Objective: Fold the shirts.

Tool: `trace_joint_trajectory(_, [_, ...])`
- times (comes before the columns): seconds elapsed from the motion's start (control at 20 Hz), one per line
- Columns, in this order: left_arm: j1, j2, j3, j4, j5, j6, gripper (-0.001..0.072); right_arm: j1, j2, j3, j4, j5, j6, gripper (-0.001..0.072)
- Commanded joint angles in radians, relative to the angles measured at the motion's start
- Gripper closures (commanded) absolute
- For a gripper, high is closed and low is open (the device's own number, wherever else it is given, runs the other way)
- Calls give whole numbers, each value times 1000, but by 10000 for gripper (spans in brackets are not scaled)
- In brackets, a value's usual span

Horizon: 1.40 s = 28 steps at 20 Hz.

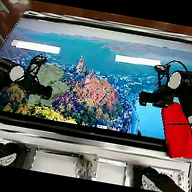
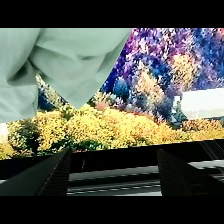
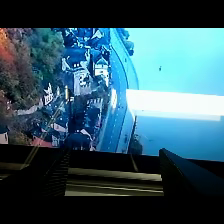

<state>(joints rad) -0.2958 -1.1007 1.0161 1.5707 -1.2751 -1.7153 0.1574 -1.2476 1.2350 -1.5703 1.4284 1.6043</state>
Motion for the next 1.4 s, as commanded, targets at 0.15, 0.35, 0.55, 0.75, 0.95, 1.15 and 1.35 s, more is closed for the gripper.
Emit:
trace_joint_trajectory(0.15, [0,1,0,0,0,0,118,0,1,1,1,0,0,36])
trace_joint_trajectory(0.35, [0,1,0,0,0,0,118,0,1,1,1,-18,0,36])
trace_joint_trajectory(0.55, [0,1,0,0,0,0,118,0,0,1,-2,-80,0,36])
trace_joint_trajectory(0.75, [0,0,0,0,21,0,118,0,0,1,2,-77,0,36])
trace_joint_trajectory(0.95, [0,-10,0,0,166,0,118,2,0,1,5,-42,0,36])
trace_joint_trajectory(1.15, [13,-34,1,90,219,0,148,2,0,1,5,-58,0,36])
trace_joint_trajectory(1.35, [104,-55,1,226,209,0,399,2,0,1,5,-94,0,36])
